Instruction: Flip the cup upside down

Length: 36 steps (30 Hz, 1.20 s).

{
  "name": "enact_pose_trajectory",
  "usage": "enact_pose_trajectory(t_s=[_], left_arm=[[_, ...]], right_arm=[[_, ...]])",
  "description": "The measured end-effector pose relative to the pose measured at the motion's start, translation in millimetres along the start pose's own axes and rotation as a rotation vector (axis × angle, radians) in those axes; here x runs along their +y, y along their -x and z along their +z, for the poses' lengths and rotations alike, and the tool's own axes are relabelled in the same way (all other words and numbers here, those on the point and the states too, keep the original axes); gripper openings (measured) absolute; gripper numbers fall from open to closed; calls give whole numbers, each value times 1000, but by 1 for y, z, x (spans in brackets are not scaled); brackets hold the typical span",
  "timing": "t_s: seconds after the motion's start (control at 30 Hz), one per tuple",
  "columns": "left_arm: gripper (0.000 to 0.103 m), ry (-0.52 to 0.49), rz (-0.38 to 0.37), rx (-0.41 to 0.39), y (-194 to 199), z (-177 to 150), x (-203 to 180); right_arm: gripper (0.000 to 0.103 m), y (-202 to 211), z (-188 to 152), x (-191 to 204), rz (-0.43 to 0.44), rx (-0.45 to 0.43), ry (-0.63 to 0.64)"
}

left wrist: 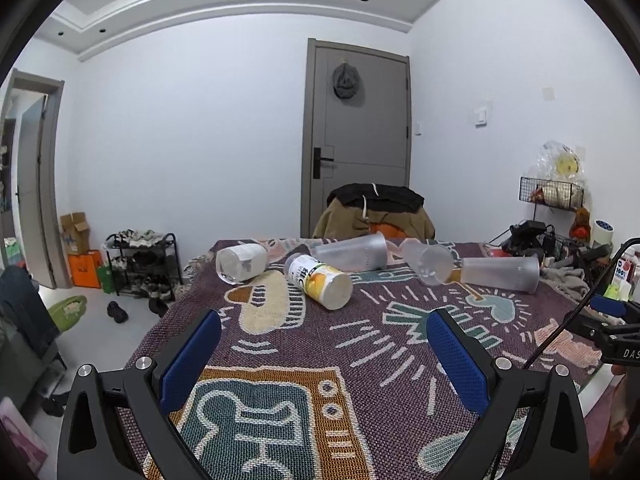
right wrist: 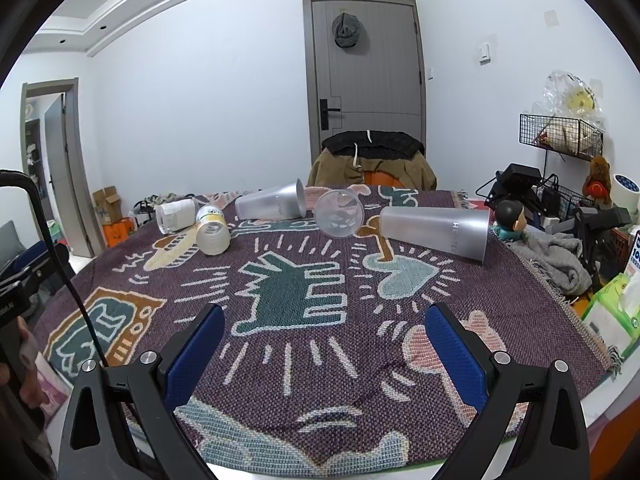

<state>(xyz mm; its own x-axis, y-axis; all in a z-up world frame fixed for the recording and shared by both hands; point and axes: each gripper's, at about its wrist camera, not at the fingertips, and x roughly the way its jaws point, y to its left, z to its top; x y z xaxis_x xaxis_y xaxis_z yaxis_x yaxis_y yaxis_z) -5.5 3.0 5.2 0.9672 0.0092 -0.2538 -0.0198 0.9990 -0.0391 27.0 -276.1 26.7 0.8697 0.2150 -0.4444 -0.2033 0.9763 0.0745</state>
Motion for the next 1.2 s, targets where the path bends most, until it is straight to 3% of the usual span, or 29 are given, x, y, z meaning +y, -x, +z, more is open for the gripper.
enact_pose_trajectory(t_s=[1.2], left_arm=[[103, 10, 13, -21, 1, -1, 3]], right_arm=[[101, -2, 0, -2, -11, 2, -2]])
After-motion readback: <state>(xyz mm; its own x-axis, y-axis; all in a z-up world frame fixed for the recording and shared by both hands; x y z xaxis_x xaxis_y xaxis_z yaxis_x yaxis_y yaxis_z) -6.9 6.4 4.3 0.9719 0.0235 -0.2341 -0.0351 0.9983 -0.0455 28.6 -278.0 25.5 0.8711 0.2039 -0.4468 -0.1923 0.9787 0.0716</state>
